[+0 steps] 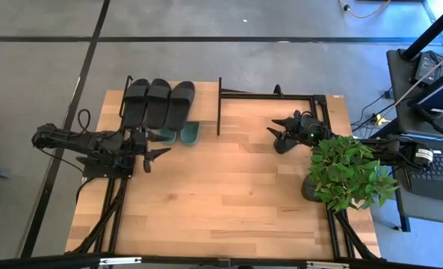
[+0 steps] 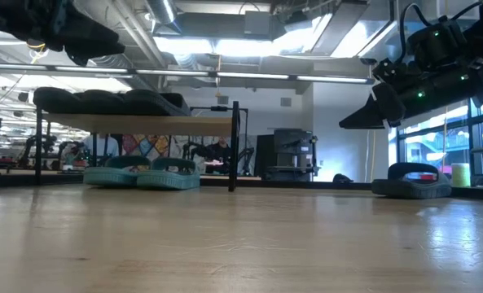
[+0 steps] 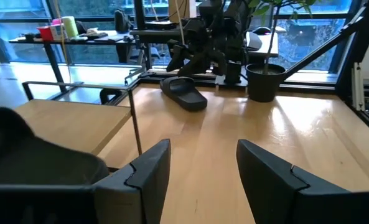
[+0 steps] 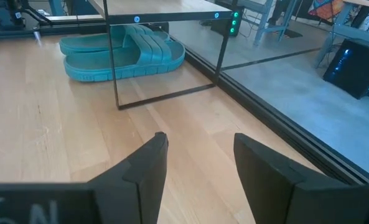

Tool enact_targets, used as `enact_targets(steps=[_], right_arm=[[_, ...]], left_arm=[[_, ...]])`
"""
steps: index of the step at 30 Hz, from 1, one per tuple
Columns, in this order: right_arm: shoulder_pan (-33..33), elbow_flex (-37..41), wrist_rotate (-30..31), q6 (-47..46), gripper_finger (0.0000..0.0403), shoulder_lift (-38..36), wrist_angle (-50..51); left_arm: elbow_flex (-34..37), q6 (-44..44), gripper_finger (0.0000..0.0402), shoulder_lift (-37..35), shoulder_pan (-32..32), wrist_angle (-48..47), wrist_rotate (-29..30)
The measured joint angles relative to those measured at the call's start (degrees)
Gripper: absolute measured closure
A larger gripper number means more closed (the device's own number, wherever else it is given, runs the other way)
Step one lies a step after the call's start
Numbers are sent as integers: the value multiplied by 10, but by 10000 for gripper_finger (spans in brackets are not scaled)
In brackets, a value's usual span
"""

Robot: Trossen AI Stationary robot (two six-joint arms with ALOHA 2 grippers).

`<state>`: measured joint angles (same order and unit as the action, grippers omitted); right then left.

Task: Pick and place slides into the shelf
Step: Put the black slipper on the shelf

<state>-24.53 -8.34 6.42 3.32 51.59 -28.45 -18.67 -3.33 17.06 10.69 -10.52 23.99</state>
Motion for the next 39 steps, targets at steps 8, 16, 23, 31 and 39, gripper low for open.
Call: enact_targets(steps=[8, 16, 23, 31, 39], right_arm=[[0, 0, 0, 0, 217, 0, 0], [2, 0, 0, 17, 217, 0, 1], [33, -109, 126, -2, 217, 4, 248], [64, -319, 228, -184, 217, 44, 621], [61, -359, 250, -283, 217, 118, 783]], left_arm=[[5, 7, 225, -7, 0, -6, 5], [5, 23, 225, -7, 0, -6, 5], [5, 24, 225, -7, 0, -6, 6], [5, 24, 225, -7, 0, -11, 6], [5, 24, 225, -7, 0, -27, 6]])
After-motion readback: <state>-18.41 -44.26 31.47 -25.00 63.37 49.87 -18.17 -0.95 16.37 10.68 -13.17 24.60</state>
